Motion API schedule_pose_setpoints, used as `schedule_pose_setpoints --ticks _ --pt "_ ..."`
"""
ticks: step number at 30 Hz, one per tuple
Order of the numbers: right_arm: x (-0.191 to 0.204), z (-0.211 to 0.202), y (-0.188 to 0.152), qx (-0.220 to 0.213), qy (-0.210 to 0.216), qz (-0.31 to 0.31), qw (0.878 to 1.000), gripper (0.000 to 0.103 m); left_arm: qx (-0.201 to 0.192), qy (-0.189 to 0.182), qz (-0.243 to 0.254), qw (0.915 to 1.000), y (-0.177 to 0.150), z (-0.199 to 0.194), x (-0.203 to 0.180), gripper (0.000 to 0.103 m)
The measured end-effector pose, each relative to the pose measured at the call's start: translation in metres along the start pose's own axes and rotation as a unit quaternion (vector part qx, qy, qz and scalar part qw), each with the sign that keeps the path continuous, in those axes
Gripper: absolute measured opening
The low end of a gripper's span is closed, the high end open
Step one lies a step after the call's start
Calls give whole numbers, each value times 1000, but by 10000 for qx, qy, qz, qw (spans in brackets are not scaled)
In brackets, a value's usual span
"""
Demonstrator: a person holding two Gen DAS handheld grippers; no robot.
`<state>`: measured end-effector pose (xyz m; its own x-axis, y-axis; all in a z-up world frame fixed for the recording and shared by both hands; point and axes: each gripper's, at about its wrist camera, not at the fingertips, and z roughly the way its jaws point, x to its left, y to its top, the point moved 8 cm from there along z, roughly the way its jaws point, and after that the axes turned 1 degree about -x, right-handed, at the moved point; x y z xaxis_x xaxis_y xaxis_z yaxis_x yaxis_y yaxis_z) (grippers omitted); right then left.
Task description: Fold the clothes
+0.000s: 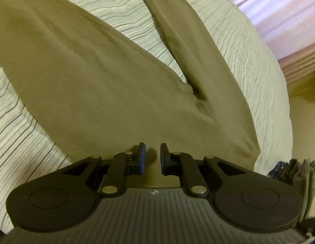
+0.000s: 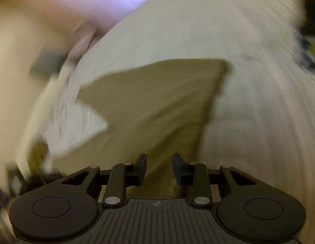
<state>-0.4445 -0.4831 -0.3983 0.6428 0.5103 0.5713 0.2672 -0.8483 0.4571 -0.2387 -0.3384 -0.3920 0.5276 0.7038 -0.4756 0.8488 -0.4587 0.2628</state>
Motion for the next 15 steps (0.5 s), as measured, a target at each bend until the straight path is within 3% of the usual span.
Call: schedule_pose_setpoints --ticks 2,4,7,9,11,15 --pt "12 17 -14 245 -595 -869 9941 33 37 -17 61 10000 -1 2 -1 9" --pt "9 24 -37 515 -1307 -1749 9745 33 34 25 205 9998 0 -1 2 9" --pt "-15 7 -63 720 -1948 -2102 9554 36 -11 112 419 9991 5 -7 9 9" --pt "-22 -9 -61 720 -2057 -1749 9602 35 -112 156 424 9989 14 -13 21 9" --pt "-13 -17 -50 500 -2285 -1799 9555 35 -214 200 428 9987 23 -20 33 9" --pt "39 -8 -31 -114 -2010 -1962 9597 36 -439 196 410 9980 48 -22 57 10"
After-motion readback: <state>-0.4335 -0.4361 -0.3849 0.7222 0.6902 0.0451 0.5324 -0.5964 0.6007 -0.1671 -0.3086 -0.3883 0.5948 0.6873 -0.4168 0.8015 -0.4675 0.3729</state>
